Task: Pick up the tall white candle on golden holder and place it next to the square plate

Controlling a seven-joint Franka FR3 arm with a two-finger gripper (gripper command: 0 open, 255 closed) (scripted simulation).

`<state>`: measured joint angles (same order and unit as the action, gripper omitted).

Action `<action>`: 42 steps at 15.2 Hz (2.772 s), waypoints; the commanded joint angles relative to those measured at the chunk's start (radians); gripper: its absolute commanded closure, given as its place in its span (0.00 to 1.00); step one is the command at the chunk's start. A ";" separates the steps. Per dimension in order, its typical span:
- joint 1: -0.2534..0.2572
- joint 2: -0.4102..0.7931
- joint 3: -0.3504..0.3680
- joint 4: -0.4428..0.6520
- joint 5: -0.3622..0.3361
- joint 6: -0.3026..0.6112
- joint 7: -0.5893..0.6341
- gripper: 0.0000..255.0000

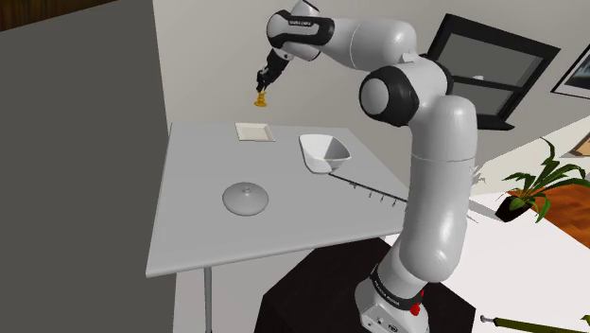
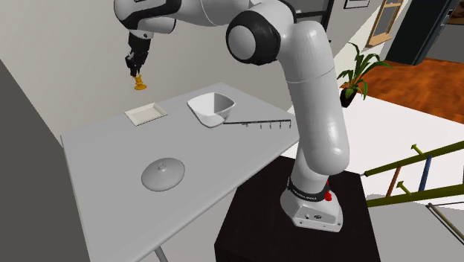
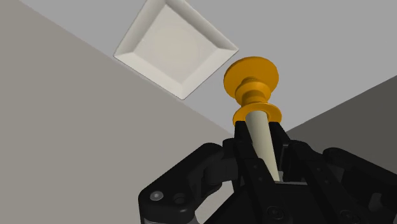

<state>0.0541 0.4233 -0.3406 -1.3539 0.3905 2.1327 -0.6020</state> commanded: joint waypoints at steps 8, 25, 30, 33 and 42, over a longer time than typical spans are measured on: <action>-0.030 0.150 0.019 0.153 0.033 -0.006 0.005 1.00; -0.022 0.181 0.045 -0.020 0.080 0.192 -0.065 1.00; -0.025 0.203 0.057 -0.051 0.099 0.242 -0.087 1.00; -0.028 0.217 0.064 -0.067 0.110 0.272 -0.100 1.00; -0.040 0.271 0.091 -0.097 0.146 0.354 -0.141 1.00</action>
<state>0.0132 0.6913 -0.2525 -1.4427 0.5323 2.4749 -0.7392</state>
